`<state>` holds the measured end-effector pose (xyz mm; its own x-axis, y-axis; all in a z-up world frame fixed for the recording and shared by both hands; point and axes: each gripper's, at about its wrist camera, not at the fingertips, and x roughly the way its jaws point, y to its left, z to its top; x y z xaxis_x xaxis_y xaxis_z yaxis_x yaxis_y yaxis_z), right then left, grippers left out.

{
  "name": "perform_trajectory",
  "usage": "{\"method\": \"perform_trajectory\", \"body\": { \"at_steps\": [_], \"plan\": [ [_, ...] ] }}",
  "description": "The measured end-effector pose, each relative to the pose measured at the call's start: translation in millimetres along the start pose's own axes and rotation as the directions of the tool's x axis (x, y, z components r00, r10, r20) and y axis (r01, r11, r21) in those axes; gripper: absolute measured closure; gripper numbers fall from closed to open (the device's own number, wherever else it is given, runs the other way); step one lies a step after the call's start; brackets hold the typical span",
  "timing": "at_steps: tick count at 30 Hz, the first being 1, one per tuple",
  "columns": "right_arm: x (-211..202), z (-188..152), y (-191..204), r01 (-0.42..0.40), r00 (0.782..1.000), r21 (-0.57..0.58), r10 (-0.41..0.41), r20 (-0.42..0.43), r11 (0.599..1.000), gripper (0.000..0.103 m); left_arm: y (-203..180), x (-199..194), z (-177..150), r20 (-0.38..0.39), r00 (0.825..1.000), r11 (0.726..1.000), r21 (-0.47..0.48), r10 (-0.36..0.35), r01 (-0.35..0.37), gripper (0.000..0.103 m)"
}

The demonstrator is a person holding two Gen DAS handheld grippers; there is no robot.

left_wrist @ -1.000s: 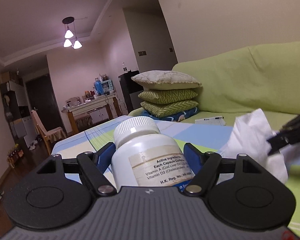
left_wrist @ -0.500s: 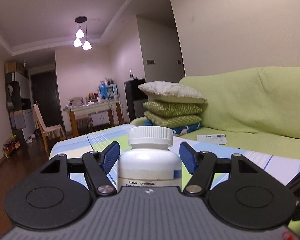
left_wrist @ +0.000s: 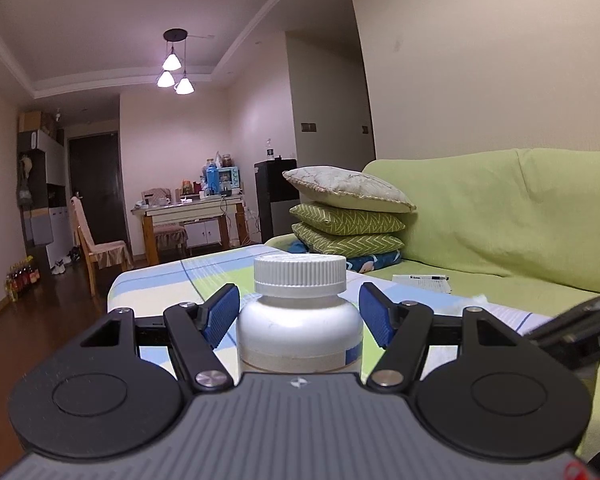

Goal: Clean container
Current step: 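Lower the bottle onto the table with the left gripper while the right gripper drops the tissue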

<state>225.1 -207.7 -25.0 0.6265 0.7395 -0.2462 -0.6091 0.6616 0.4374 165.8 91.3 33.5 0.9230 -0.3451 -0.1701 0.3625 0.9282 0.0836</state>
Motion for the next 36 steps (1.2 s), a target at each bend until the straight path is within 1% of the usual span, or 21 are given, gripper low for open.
{"method": "perform_trajectory", "body": {
  "at_steps": [5, 8, 10, 12, 18, 24, 25, 27, 33, 35, 36],
  "plan": [
    [3.5, 15.5, 0.1, 0.103, 0.995, -0.105, -0.101, 0.022, 0.989, 0.103, 4.0, -11.8, -3.2, -0.007, 1.0, 1.0, -0.015, 0.003, -0.003, 0.036],
    [14.2, 25.2, -6.9, 0.152, 0.988, -0.122, -0.152, 0.007, 0.981, 0.103, 7.0, -15.9, -6.1, -0.009, 1.0, 1.0, -0.021, 0.012, -0.012, 0.036],
    [25.1, 34.7, -16.8, 0.186, 0.982, -0.11, -0.189, -0.011, 0.976, 0.103, 8.8, -19.3, -8.0, -0.012, 1.0, 0.999, -0.026, 0.02, -0.021, 0.036],
    [30.1, 36.2, -25.0, 0.205, 0.978, -0.072, -0.208, -0.03, 0.976, 0.103, 10.2, -22.0, -9.7, -0.013, 1.0, 0.999, -0.028, 0.024, -0.024, 0.036],
    [27.3, 36.9, -49.0, 0.203, 0.979, 0.085, -0.201, -0.031, 0.976, 0.103, 10.5, -22.5, -9.2, -0.015, 0.999, 0.999, -0.029, 0.032, -0.033, 0.035],
    [30.5, 42.5, -69.7, 0.263, 0.964, 0.157, -0.255, -0.068, 0.952, 0.102, 7.5, -22.8, -7.6, -0.026, 0.999, 0.998, -0.033, 0.046, -0.047, 0.031],
    [26.4, 39.9, -66.8, 0.272, 0.962, 0.17, -0.263, -0.078, 0.947, 0.101, 7.5, -22.7, -7.2, -0.032, 0.998, 0.998, -0.034, 0.047, -0.048, 0.028],
    [24.8, 37.4, -70.7, 0.285, 0.958, 0.193, -0.272, -0.089, 0.939, 0.1, 6.5, -23.1, -8.2, -0.039, 0.998, 0.998, -0.029, 0.054, -0.055, 0.027],
    [16.7, 32.5, -78.3, 0.302, 0.953, 0.247, -0.284, -0.104, 0.921, 0.098, 7.2, -23.6, -9.2, -0.056, 0.996, 0.997, -0.032, 0.071, -0.073, 0.024],
    [10.6, 31.3, -76.6, 0.303, 0.953, 0.269, -0.287, -0.098, 0.914, 0.096, 10.2, -22.9, -6.9, -0.06, 0.996, 0.996, -0.038, 0.074, -0.076, 0.023],
    [7.0, 31.0, -77.3, 0.304, 0.953, 0.285, -0.291, -0.086, 0.909, 0.095, 10.6, -23.4, -6.6, -0.061, 0.995, 0.996, -0.039, 0.078, -0.081, 0.021]
  ]
}}
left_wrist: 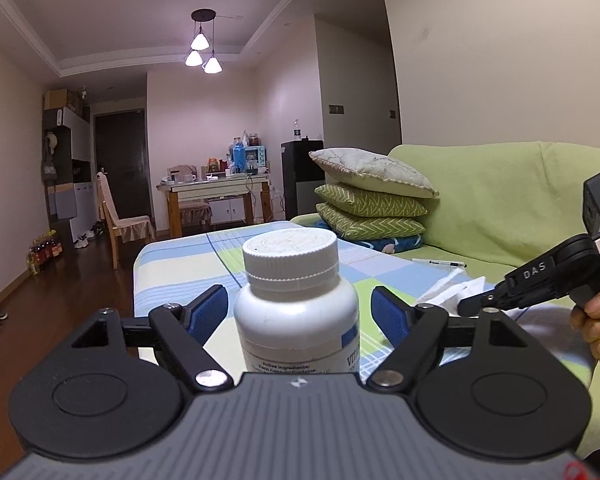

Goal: Clean container
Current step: 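Lower the bottle onto the table with the left gripper while the right gripper drops the tissue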

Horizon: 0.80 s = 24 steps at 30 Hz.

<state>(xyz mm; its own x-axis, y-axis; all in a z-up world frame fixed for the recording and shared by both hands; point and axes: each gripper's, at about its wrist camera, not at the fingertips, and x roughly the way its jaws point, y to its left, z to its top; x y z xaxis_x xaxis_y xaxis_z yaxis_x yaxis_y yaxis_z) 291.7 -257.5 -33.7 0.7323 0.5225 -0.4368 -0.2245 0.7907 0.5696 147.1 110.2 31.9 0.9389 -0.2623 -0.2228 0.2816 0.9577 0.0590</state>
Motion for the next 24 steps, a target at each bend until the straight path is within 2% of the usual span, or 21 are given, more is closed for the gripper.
{"method": "perform_trajectory", "body": {
  "at_steps": [1, 2, 7, 10, 18, 24],
  "plan": [
    [-3.6, 0.3, -1.2, 0.004, 1.0, 0.016, -0.004, 0.013, 1.0, 0.093, 0.4, -0.6, 0.5, 0.001, 1.0, 1.0, -0.001, 0.005, -0.005, 0.013],
    [-7.6, 0.3, -2.2, 0.003, 1.0, 0.039, -0.003, 0.023, 0.999, 0.09, 1.0, -2.3, 0.7, 0.007, 1.0, 1.0, -0.003, 0.006, -0.006, 0.011],
    [-11.3, -2.6, -15.1, -0.054, 0.998, 0.176, 0.058, -0.016, 0.983, 0.086, 2.5, -9.5, 1.1, 0.016, 1.0, 1.0, -0.006, 0.014, -0.014, 0.011],
    [-11.9, -6.5, -18.2, -0.054, 0.997, 0.202, 0.062, -0.036, 0.978, 0.086, 3.2, -15.9, 0.6, 0.02, 1.0, 1.0, -0.004, 0.019, -0.019, 0.011],
    [-26.2, -16.6, -19.7, -0.064, 0.996, 0.195, 0.075, -0.054, 0.979, 0.086, 5.0, -41.6, -0.4, 0.03, 0.999, 0.999, -0.015, 0.038, -0.038, 0.006],
    [-39.5, -26.3, -11.6, -0.027, 0.998, 0.115, 0.033, -0.052, 0.993, 0.086, 1.5, -57.5, -8.5, -0.006, 0.999, 0.998, -0.046, 0.052, -0.052, 0.003]
  ]
}}
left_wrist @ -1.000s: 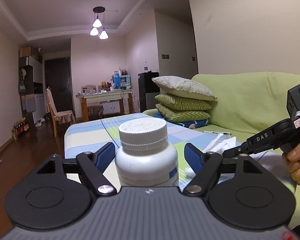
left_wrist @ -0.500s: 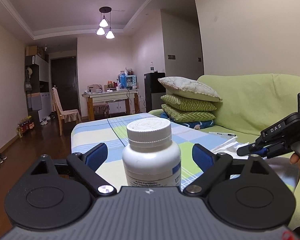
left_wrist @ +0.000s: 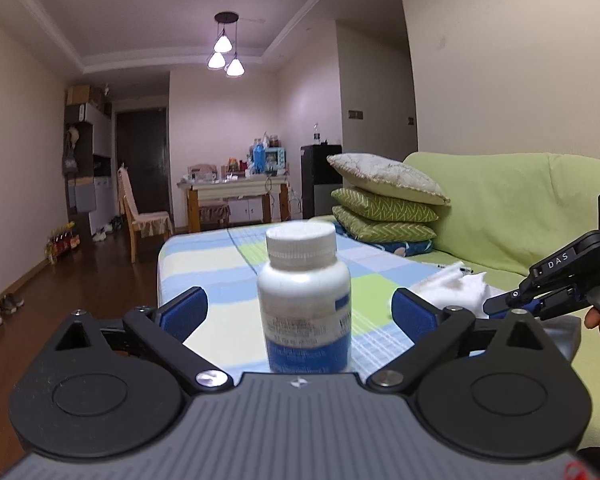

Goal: Clean container
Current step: 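Lower the bottle onto the table with the left gripper while the right gripper drops the tissue, then open the left gripper and pull it back from the bottle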

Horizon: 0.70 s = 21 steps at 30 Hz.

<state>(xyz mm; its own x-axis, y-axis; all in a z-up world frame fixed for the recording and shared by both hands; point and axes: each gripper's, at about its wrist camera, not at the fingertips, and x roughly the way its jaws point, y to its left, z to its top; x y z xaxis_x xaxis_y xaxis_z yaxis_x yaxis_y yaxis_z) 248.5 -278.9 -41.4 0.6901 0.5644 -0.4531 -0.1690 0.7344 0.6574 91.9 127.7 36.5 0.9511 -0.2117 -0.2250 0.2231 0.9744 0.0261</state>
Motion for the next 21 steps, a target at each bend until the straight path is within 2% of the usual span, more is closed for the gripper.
{"method": "perform_trajectory", "body": {
  "at_steps": [4, 6, 10, 14, 17, 21],
  "plan": [
    [-5.1, -4.2, 5.0, 0.023, 1.0, -0.069, -0.022, 0.019, 0.997, 0.086, -4.6, -8.1, -12.6, -0.049, 0.999, 1.0, -0.02, 0.007, -0.008, 0.002],
    [-7.7, -4.3, 13.1, 0.055, 0.998, -0.142, -0.049, 0.043, 0.988, 0.085, -8.7, -9.7, -18.1, -0.068, 0.998, 1.0, -0.022, 0.013, -0.015, 0.002],
    [-14.9, 3.7, 31.5, 0.182, 0.979, -0.338, -0.137, 0.154, 0.923, 0.086, -18.0, -8.4, -23.5, -0.099, 0.995, 0.999, 0.03, 0.031, -0.028, 0.002],
    [-18.9, 32.6, 22.3, 0.208, 0.967, -0.31, -0.147, 0.208, 0.928, 0.086, -10.5, 2.4, -25.7, -0.131, 0.99, 0.997, 0.069, 0.049, -0.041, 0.002],
    [-2.5, 48.7, 17.1, 0.253, 0.963, -0.324, -0.205, 0.176, 0.912, 0.086, 1.4, 15.9, -25.8, -0.176, 0.982, 0.995, 0.081, 0.069, -0.055, 0.002],
    [26.5, 60.5, 9.7, 0.204, 0.979, -0.303, -0.191, 0.073, 0.931, 0.086, 16.2, 35.1, -28.2, -0.235, 0.971, 0.997, 0.064, 0.05, -0.036, 0.002]
  ]
}}
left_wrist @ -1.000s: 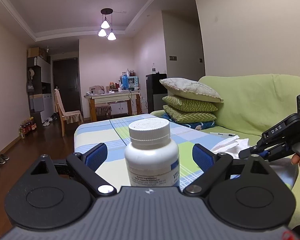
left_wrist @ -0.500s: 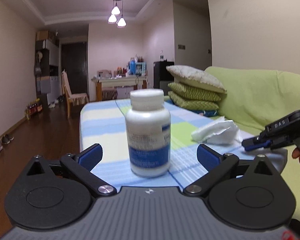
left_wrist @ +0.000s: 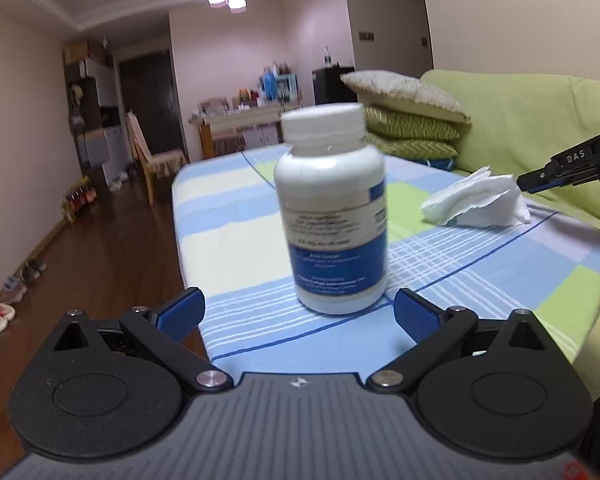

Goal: Clean container
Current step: 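Open the left gripper and pull it back from the bottle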

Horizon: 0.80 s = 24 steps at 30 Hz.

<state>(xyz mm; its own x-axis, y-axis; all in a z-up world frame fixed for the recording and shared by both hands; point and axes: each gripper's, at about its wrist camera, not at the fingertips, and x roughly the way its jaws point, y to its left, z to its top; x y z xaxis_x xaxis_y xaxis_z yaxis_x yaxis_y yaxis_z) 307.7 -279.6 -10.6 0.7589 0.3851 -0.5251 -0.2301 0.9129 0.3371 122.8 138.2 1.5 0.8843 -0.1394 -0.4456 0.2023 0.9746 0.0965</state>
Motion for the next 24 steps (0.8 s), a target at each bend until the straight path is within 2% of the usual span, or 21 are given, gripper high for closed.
{"method": "perform_trajectory", "body": {
  "at_steps": [7, 11, 16, 24],
  "plan": [
    [22.7, -8.8, 11.8, -0.136, 0.989, 0.046, 0.139, -0.057, 0.99, 0.086, 0.5, 21.4, 6.1, -0.025, 0.992, 0.987, -0.108, -0.124, 0.121, 0.002],
    [23.9, -11.3, 17.7, -0.179, 0.982, 0.049, 0.181, -0.058, 0.983, 0.086, -15.9, 28.3, 11.4, -0.024, 0.987, 0.982, -0.104, -0.159, 0.156, 0.002],
    [11.1, -12.7, 17.1, -0.131, 0.991, 0.029, 0.132, -0.03, 0.991, 0.086, -31.1, 33.1, 14.7, -0.015, 0.985, 0.981, -0.09, -0.172, 0.17, 0.002],
    [-20.7, -22.5, 9.6, -0.145, 0.989, 0.062, 0.144, 0.012, 0.988, 0.086, -40.1, 38.0, 18.6, 0.003, 0.982, 0.976, -0.107, -0.188, 0.187, 0.002]
  ]
}}
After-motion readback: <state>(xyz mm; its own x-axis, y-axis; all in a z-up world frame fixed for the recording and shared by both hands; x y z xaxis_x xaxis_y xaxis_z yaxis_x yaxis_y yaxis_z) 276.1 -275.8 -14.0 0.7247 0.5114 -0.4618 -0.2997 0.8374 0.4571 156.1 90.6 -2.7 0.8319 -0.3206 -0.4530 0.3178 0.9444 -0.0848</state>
